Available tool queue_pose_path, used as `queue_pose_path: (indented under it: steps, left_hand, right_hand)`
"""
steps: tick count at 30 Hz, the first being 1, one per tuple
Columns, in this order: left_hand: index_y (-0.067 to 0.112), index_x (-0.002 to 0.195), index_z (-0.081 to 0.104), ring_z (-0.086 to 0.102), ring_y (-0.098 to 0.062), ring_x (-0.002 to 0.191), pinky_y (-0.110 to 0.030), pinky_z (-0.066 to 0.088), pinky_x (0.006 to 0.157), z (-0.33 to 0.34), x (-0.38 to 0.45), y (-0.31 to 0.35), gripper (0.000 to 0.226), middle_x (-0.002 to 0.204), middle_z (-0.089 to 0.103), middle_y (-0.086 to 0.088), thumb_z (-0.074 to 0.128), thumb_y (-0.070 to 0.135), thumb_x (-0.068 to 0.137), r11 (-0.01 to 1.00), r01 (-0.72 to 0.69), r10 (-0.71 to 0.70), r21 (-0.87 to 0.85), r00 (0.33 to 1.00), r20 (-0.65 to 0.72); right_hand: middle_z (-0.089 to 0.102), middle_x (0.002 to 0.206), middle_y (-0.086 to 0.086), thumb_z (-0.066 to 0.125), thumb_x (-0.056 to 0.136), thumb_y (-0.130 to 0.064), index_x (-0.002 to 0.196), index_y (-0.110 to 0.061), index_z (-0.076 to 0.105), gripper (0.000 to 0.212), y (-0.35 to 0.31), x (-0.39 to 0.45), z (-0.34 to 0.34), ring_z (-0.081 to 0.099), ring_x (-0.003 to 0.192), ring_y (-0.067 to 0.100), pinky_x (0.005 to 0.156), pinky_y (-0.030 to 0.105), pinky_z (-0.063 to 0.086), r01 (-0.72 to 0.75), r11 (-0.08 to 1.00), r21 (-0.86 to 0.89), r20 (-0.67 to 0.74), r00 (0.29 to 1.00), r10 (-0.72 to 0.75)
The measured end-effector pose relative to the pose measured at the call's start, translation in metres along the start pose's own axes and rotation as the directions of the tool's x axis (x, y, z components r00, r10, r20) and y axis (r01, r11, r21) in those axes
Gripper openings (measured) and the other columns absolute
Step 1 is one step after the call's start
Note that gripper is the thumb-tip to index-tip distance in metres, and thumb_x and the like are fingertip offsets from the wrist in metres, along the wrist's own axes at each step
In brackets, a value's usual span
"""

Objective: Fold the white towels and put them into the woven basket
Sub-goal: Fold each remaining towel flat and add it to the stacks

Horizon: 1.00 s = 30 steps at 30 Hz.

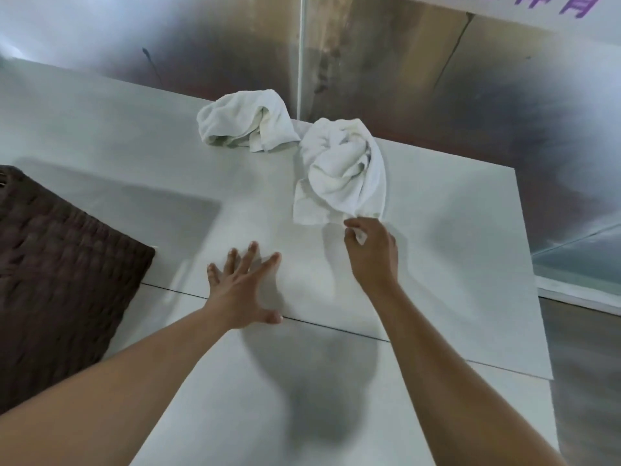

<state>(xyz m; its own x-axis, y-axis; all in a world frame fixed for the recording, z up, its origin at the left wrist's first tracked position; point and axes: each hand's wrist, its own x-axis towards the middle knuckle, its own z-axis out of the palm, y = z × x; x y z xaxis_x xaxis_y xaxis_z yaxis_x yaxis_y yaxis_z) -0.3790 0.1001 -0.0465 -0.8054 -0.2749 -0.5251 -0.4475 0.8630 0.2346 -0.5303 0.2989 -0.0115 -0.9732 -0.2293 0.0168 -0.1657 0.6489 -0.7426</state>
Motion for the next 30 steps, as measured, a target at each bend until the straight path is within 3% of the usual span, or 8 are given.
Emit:
queue_pose_path:
  steps: [6, 10, 13, 17, 21, 24, 27, 30]
  left_hand:
    - [0.048, 0.156, -0.002, -0.01, -0.03, 0.154, -0.061, 0.005, 0.121, -0.001, -0.016, 0.007, 0.117, 0.167, -0.018, 0.006, 0.073, 0.072, 0.069, 1.0, 0.016, -0.016, 0.012, 1.0, -0.004]
    - [0.042, 0.158, 0.0, 0.012, -0.029, 0.153, -0.051, 0.022, 0.12, 0.004, -0.054, 0.024, 0.104, 0.169, -0.001, 0.004, 0.072, 0.051, 0.083, 0.986, -0.146, 0.133, -0.086, 0.981, -0.144]
    - [0.04, 0.159, -0.001, 0.023, -0.029, 0.149, -0.047, 0.034, 0.114, -0.006, -0.081, 0.055, 0.105, 0.168, 0.007, 0.002, 0.073, 0.035, 0.084, 0.938, -0.333, 0.277, -0.098, 0.887, -0.37]
    - [0.043, 0.158, 0.01, 0.013, -0.024, 0.152, -0.032, 0.023, 0.112, -0.038, -0.109, 0.097, 0.101, 0.169, 0.001, 0.007, 0.068, 0.012, 0.082, 0.819, -0.569, 0.545, 0.079, 0.726, -0.421]
    - [0.033, 0.131, 0.059, 0.037, -0.025, 0.143, -0.036, 0.032, 0.108, -0.052, -0.131, 0.112, 0.051, 0.145, 0.052, 0.011, 0.065, 0.012, 0.086, 0.67, -0.718, 0.731, 0.191, 0.592, -0.338]
    - [0.03, 0.124, 0.064, 0.053, -0.02, 0.119, -0.032, 0.033, 0.098, -0.061, -0.155, 0.109, 0.033, 0.112, 0.065, 0.01, 0.066, 0.026, 0.091, 0.698, -0.693, 0.708, 0.182, 0.628, -0.323]
    - [0.031, 0.121, 0.063, 0.053, -0.018, 0.12, -0.037, 0.041, 0.097, -0.07, -0.182, 0.104, 0.033, 0.12, 0.063, 0.012, 0.061, 0.038, 0.09, 0.73, -0.677, 0.679, 0.094, 0.7, -0.221]
    - [0.035, 0.127, 0.058, 0.056, -0.014, 0.118, -0.038, 0.048, 0.094, -0.076, -0.211, 0.094, 0.04, 0.126, 0.062, 0.016, 0.059, 0.036, 0.086, 0.7, -0.714, 0.699, -0.021, 0.692, -0.181]
  right_hand:
    - [0.068, 0.098, -0.016, 0.063, 0.089, -0.006, 0.092, -0.026, 0.068, 0.02, 0.003, -0.083, -0.025, 0.06, 0.09, -0.003, 0.077, 0.025, 0.047, -0.049, 0.998, 0.05, -0.014, 0.999, 0.05]
    - [0.058, 0.087, -0.016, 0.061, 0.086, -0.003, 0.102, -0.03, 0.054, 0.032, -0.007, -0.12, -0.05, 0.058, 0.085, 0.002, 0.067, 0.017, 0.043, -0.121, 0.975, 0.185, 0.031, 0.993, 0.117]
    - [0.051, 0.077, -0.011, 0.057, 0.085, 0.002, 0.114, -0.028, 0.056, 0.042, -0.021, -0.14, -0.072, 0.05, 0.068, 0.006, 0.062, 0.013, 0.043, -0.214, 0.908, 0.36, 0.044, 0.976, 0.213]
    - [0.063, 0.071, -0.004, 0.051, 0.087, 0.007, 0.082, -0.015, 0.07, 0.029, -0.037, -0.161, -0.105, 0.042, 0.055, 0.006, 0.051, 0.014, 0.034, -0.23, 0.889, 0.396, 0.159, 0.971, 0.18]
    - [0.056, 0.064, -0.008, 0.048, 0.087, 0.009, 0.065, -0.009, 0.058, 0.03, -0.058, -0.179, -0.139, 0.039, 0.057, 0.007, 0.052, 0.016, 0.029, -0.215, 0.892, 0.397, 0.181, 0.971, 0.154]
    - [0.04, 0.058, -0.009, 0.042, 0.086, 0.008, 0.063, -0.012, 0.048, 0.031, -0.072, -0.193, -0.163, 0.029, 0.059, 0.01, 0.055, 0.023, 0.023, -0.212, 0.878, 0.428, 0.166, 0.974, 0.154]
    - [0.029, 0.065, -0.001, 0.036, 0.086, 0.002, 0.064, -0.014, 0.042, 0.027, -0.092, -0.212, -0.186, 0.022, 0.066, 0.016, 0.059, 0.03, 0.021, -0.263, 0.792, 0.551, 0.255, 0.957, 0.14]
    - [0.026, 0.068, 0.003, 0.033, 0.088, 0.0, 0.062, -0.016, 0.04, 0.032, -0.113, -0.236, -0.206, 0.016, 0.07, 0.022, 0.062, 0.036, 0.014, -0.303, 0.69, 0.658, 0.305, 0.944, 0.123]
